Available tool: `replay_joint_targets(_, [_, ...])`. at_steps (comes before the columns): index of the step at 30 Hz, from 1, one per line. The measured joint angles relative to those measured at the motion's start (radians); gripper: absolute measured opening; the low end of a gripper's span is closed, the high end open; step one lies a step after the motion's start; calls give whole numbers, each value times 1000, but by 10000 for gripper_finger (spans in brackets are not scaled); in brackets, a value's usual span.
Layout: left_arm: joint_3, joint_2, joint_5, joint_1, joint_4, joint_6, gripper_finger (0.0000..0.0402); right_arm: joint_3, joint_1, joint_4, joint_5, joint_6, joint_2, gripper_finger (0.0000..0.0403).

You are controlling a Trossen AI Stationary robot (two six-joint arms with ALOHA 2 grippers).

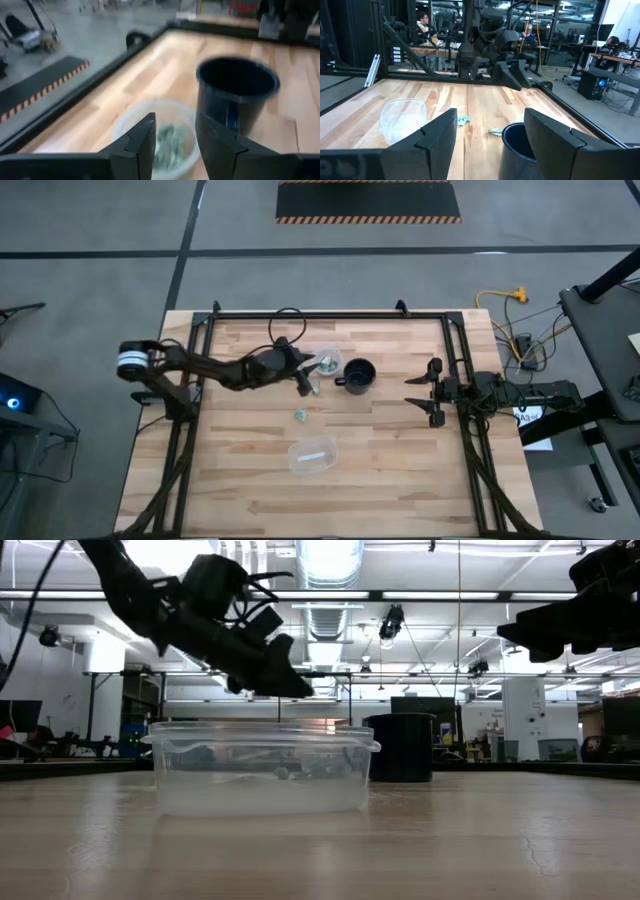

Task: Pick and place Stevia / Truvia into bins
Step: Put the stevia packet into the top transparent container

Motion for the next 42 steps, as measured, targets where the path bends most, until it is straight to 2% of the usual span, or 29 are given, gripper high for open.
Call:
replay_joint_targets(4, [5,-79,3,0,-202,-27,122,0,0,0,0,0,0,221])
replay_joint_targets(9, [-1,-129,9,0,-305,-55,122,0,0,0,0,0,0,221])
replay_joint_targets(23, [33,-27,15,12,-332,-81,122,0,0,0,0,0,0,221])
replay_joint_targets(42, [43,-23,41,13,-324,-79,122,0,0,0,0,0,0,221])
